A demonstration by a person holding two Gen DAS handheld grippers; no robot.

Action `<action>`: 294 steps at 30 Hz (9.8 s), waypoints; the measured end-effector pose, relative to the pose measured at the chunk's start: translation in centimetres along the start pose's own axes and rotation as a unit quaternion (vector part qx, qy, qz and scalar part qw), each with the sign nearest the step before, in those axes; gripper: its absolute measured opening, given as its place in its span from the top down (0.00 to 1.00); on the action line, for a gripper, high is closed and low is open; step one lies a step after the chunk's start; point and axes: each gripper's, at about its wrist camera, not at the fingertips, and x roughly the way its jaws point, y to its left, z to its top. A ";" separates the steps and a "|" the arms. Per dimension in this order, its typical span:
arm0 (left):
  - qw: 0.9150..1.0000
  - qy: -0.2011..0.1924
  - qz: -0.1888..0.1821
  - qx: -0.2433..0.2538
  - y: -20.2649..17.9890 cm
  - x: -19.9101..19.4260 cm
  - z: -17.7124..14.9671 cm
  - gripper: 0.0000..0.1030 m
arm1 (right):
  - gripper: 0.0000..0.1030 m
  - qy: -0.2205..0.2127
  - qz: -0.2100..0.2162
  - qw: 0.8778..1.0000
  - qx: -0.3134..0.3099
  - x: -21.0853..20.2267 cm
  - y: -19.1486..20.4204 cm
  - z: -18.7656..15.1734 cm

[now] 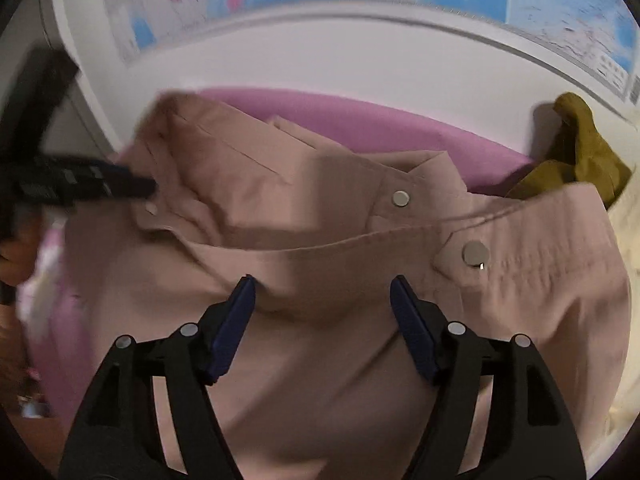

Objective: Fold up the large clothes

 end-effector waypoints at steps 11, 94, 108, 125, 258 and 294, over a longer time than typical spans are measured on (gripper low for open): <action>0.995 -0.088 -0.034 -0.017 1.7 -3.3 0.9 0.44 | 0.94 -0.090 0.007 0.994 0.059 -2.6 -3.1 3.6; 0.989 -0.094 0.109 0.027 0.9 2.4 -1.4 0.63 | 0.92 -0.046 0.005 0.987 0.154 -1.4 -7.7 -5.9; 0.987 -0.077 0.108 0.092 0.4 0.9 -6.0 0.44 | 0.67 -0.075 0.020 0.989 0.124 -5.5 -6.6 -7.9; 0.981 -0.142 0.100 0.088 -1.4 -3.7 -10.2 0.39 | 0.59 -0.129 0.039 0.979 0.152 -12.3 -7.5 -13.6; 0.981 -0.098 -0.078 -0.150 2.8 -0.3 -12.4 0.68 | 0.33 -0.061 0.216 0.910 0.349 -11.6 -2.7 -23.6; 0.984 -0.160 -0.014 -0.076 2.5 -5.9 -4.5 0.89 | 0.86 -0.190 0.188 0.930 0.253 -8.8 -2.2 -4.9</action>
